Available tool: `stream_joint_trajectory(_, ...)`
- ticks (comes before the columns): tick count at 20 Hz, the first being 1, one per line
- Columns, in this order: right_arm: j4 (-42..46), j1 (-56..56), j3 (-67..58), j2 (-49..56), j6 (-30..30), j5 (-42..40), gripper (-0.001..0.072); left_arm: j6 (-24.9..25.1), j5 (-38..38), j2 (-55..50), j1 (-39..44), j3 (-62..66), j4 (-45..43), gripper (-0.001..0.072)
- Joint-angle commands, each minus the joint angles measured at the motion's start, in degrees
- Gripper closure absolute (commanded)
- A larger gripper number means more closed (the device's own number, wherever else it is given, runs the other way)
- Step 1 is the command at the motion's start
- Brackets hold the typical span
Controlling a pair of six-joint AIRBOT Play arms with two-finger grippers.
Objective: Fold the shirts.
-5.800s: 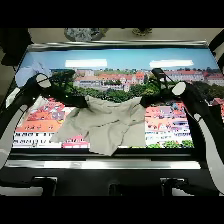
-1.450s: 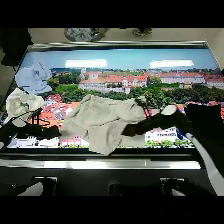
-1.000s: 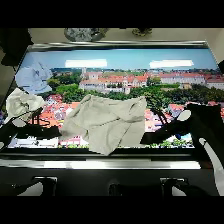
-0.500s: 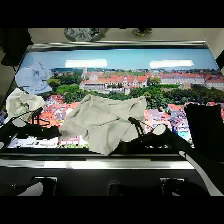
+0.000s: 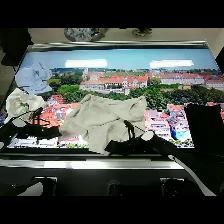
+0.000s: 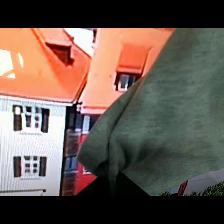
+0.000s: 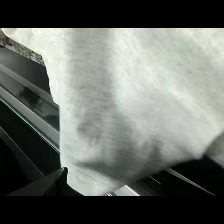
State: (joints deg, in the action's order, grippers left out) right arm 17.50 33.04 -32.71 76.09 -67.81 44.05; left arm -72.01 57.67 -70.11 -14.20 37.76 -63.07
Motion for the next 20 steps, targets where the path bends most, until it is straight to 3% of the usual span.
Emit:
stream_joint_trajectory(1,-7.2,3.9,0.1,1.7,-0.4,-8.8,0.0011,1.2,-0.6,0.0,-0.1,0.1,0.0,0.0669)
stream_joint_trajectory(2,-10.3,5.5,0.1,1.7,0.8,-12.5,0.0018,1.2,-0.7,0.0,-0.1,0.1,0.0,0.0669)
stream_joint_trajectory(3,-12.4,6.8,0.1,1.7,1.2,-15.5,0.0109,1.5,-0.8,0.0,-0.1,0.1,0.0,0.067)
stream_joint_trajectory(4,-12.5,7.4,-0.1,1.7,1.2,-16.5,0.0412,1.6,-0.8,0.0,-0.1,0.1,0.0,0.067)
stream_joint_trajectory(5,-12.4,7.5,-0.3,1.7,1.5,-16.6,0.0653,1.6,-0.8,0.0,-0.1,0.1,0.0,0.067)
stream_joint_trajectory(8,-11.2,5.1,-2.4,-0.9,15.3,-14.8,0.0674,1.6,-0.4,0.3,-0.1,0.8,0.0,0.067)
stream_joint_trajectory(10,-1.7,-0.1,-6.1,-6.2,21.7,-11.4,0.0674,1.6,0.8,2.3,-0.1,3.4,0.0,0.067)
stream_joint_trajectory(13,20.9,-11.8,-17.7,-17.1,21.7,-5.2,0.0674,-0.4,1.4,8.0,-0.1,12.2,0.0,0.0671)
stream_joint_trajectory(16,43.1,-23.6,-36.0,-27.3,18.9,-7.1,0.0673,-5.7,-0.3,14.4,-0.1,27.8,0.0,0.0671)
stream_joint_trajectory(18,53.5,-30.0,-48.7,-30.9,13.8,-9.4,0.0673,-8.9,-3.0,17.7,-0.1,40.4,0.0,0.0671)
stream_joint_trajectory(20,59.7,-34.3,-59.0,-32.4,12.7,-7.5,0.0673,-9.7,-6.6,19.9,-0.1,52.5,0.0,0.0671)
